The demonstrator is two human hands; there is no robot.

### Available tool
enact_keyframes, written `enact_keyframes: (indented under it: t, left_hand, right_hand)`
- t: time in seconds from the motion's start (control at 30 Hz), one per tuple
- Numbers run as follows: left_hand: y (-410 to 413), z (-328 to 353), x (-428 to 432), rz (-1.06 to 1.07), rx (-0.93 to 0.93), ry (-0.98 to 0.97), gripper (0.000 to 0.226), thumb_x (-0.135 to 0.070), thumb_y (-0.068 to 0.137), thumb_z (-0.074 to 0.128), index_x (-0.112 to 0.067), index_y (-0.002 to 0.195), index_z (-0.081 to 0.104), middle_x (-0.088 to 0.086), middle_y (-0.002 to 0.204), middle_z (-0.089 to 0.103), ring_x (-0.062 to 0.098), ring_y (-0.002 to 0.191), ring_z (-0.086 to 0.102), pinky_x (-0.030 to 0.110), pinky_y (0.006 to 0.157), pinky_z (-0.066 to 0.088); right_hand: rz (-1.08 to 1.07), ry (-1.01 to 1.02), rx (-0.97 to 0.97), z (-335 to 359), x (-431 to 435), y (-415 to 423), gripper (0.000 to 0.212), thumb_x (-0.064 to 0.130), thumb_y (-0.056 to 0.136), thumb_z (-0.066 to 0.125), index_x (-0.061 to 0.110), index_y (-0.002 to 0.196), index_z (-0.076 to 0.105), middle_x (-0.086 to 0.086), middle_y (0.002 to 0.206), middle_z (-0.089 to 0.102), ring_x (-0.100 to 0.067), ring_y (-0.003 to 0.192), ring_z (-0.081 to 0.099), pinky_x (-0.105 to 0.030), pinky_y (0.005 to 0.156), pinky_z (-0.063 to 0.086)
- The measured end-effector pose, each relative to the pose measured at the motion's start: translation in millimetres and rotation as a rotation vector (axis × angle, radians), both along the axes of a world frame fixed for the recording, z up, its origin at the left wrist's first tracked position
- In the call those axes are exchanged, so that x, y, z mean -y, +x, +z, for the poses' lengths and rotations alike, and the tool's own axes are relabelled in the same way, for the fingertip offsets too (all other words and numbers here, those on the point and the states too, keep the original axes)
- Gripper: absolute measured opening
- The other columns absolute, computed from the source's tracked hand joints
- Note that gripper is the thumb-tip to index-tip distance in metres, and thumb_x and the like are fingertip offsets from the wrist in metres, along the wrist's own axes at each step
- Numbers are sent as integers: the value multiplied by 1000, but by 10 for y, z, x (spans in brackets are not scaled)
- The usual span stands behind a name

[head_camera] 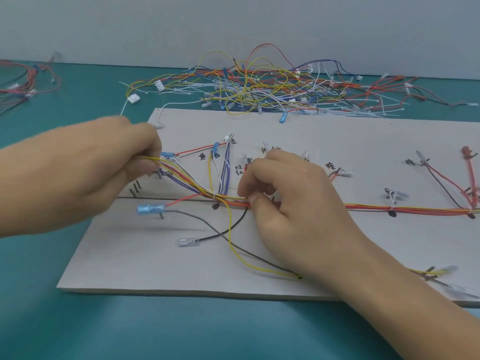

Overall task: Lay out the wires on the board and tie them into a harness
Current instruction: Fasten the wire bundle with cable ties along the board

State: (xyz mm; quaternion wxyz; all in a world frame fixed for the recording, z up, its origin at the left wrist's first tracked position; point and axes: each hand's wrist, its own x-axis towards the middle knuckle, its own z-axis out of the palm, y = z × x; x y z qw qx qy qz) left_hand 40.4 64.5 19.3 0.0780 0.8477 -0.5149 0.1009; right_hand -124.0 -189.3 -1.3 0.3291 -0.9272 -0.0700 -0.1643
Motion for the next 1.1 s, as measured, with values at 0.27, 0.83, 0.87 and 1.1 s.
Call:
enact_keyframes:
  t: [0.27, 0.83, 0.87, 1.1]
  left_hand:
    - [-185, -17, -75, 155, -274, -83, 35, -55, 69, 76, -54, 101, 59, -26, 102, 63, -3, 84, 66, 33, 62, 59]
    - [-160, 313, 484, 245, -170, 326, 22, -23, 82, 66, -38, 78, 51, -9, 106, 65, 22, 104, 61, 44, 90, 53]
    - [-157, 301, 504, 267, -173, 367, 19, -29, 82, 67, -39, 80, 51, -12, 100, 65, 18, 99, 61, 42, 87, 54]
    - [-98, 303, 753, 312, -171, 514, 34, -22, 89, 66, -38, 112, 47, -14, 89, 52, 4, 84, 51, 37, 81, 51]
  right_hand:
    - [-14, 0, -6, 8, -13, -11, 16, 7, 80, 61, 22, 81, 67, 6, 81, 58, -15, 83, 53, -44, 79, 47]
    - [-21, 14, -8, 2, 0, -11, 16, 8, 80, 62, 23, 83, 67, 6, 81, 58, -14, 83, 53, -41, 78, 47]
    - [-21, 19, -4, 2, 1, -11, 17, 7, 80, 62, 22, 82, 68, 6, 80, 58, -14, 83, 53, -40, 77, 47]
    - [-29, 3, -3, -9, -2, 8, 16, 6, 79, 63, 21, 82, 69, 6, 79, 58, -13, 82, 52, -36, 75, 44]
